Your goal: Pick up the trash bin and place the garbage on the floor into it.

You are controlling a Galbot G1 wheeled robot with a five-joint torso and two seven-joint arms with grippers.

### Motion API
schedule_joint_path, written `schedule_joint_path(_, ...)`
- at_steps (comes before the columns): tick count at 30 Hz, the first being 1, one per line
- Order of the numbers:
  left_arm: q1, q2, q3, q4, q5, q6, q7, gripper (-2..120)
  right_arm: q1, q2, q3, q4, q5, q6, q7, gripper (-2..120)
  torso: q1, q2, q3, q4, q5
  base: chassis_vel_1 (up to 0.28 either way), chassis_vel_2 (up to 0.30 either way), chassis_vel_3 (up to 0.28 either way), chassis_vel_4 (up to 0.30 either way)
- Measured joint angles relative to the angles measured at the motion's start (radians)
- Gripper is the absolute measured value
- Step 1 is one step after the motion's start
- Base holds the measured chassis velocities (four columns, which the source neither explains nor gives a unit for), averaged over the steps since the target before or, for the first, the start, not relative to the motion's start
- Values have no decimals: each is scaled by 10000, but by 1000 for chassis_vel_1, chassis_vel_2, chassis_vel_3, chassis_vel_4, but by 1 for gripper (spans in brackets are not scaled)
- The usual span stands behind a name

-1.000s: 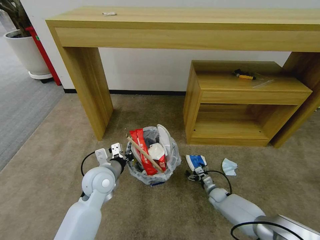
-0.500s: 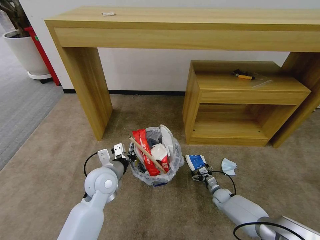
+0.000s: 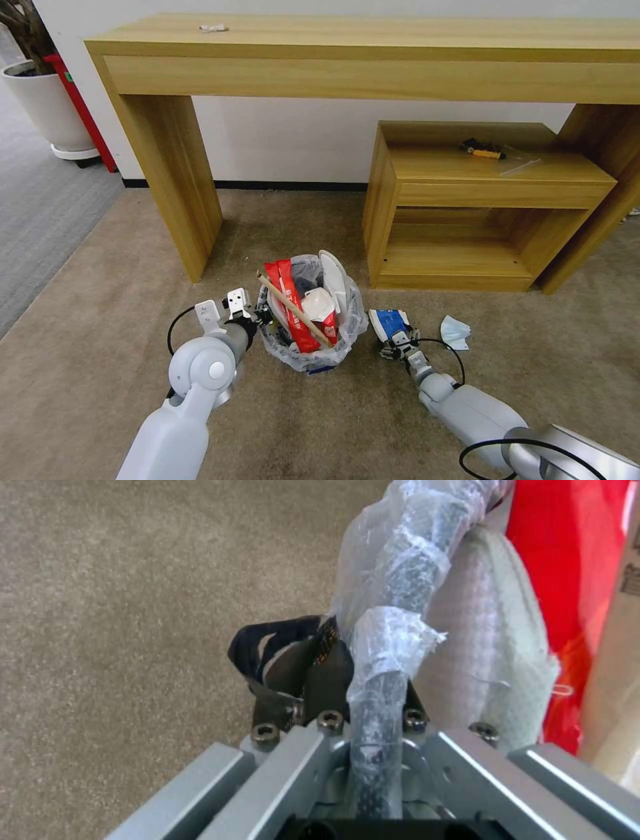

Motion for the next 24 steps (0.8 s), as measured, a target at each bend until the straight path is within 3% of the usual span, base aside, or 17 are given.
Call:
schedule_joint_path(10,-71,-67,-25,157,113,-36,92,0,-41,-417,75,346,-179,-293,361,99,3,-2,5,23,22,0,0,0,0)
schedule_joint_path(14,-126,-105,-6,224,130,-42,96,0,-102,-690,127,520,-192,-425,561,99,3,-3,6,13,10,0,0,0,0)
schedule_joint_path(15,-157,-156,19,274,154,-43,105,0,-174,-931,170,677,-235,-482,665,98,3,-3,6,-1,10,0,0,0,0)
schedule_joint_path(24,-123,-333,92,309,292,-68,158,0,-311,-1329,351,706,-452,-536,807,98,3,-3,4,5,6,0,0,0,0)
